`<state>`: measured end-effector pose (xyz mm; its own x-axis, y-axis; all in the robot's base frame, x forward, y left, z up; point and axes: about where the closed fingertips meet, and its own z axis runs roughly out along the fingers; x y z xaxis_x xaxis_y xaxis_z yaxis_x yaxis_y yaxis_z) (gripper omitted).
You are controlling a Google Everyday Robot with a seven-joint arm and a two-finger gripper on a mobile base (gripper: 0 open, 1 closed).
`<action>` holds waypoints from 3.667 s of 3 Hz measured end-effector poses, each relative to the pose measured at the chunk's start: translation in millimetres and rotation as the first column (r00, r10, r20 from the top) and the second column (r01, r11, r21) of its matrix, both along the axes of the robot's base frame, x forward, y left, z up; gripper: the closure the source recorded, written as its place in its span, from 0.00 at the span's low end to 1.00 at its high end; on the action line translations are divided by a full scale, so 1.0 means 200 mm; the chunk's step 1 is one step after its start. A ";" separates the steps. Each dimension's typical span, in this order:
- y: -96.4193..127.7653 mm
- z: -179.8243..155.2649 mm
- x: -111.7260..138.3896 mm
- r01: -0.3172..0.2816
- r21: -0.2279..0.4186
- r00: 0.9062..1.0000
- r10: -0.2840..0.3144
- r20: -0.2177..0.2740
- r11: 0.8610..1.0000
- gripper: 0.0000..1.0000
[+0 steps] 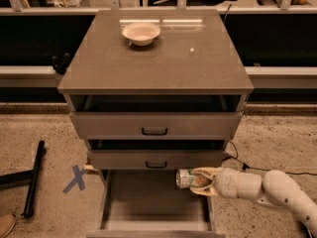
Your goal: Pick 7up can from bottom drawer and place on counter
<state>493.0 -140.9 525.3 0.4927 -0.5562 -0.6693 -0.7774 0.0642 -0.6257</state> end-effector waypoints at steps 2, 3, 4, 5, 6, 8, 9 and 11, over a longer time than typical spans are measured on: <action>0.04 0.22 0.00 -0.031 0.023 0.998 0.030 0.056 0.999 1.00; 0.11 0.57 -0.04 -0.084 0.044 0.984 0.076 0.159 0.995 1.00; 0.21 0.93 -0.06 -0.144 0.054 0.957 0.125 0.262 0.988 1.00; 0.21 0.93 -0.06 -0.144 0.054 0.957 0.125 0.262 0.988 1.00; 0.25 1.11 0.00 -0.162 0.097 0.948 0.128 0.293 0.982 1.00; 0.32 1.73 0.27 -0.086 0.134 0.924 0.029 0.380 0.987 1.00; 0.32 1.73 0.27 -0.086 0.134 0.924 0.029 0.380 0.987 1.00; 0.33 1.98 0.40 -0.045 0.195 0.924 -0.033 0.381 0.980 1.00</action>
Offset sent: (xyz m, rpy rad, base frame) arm -0.0002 0.0187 0.1160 0.0604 -0.1494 0.0732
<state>572.7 -74.9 921.9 0.7348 -0.4288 -0.5255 -0.4834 0.2125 -0.8492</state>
